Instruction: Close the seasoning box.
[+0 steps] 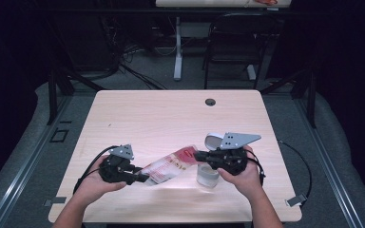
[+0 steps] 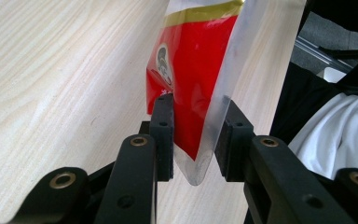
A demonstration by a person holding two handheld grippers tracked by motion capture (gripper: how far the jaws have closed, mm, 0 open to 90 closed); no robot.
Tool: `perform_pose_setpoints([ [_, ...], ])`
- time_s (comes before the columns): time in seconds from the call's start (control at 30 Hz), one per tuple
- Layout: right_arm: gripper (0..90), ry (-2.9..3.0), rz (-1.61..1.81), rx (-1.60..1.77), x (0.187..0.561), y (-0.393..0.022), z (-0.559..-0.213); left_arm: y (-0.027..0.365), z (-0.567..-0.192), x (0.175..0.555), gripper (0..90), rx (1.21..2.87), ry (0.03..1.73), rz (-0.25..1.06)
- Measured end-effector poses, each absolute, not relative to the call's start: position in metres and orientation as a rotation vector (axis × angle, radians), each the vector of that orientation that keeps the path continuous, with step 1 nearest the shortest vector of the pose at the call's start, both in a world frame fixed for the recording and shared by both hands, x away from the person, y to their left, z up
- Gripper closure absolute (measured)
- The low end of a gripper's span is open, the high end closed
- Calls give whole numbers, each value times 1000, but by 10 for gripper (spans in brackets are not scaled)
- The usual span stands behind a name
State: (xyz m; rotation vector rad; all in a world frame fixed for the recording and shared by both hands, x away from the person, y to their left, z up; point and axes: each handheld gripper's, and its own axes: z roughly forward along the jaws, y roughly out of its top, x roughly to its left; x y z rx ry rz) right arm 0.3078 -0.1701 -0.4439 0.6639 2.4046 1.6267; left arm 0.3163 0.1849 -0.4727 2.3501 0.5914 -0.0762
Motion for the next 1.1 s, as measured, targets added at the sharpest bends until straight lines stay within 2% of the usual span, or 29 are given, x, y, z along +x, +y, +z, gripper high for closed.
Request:
perform_pose_setpoints([
  [1.1,876,2404,1639,703,310,-173,-449,193,-449,316,721,2328,606,-68],
])
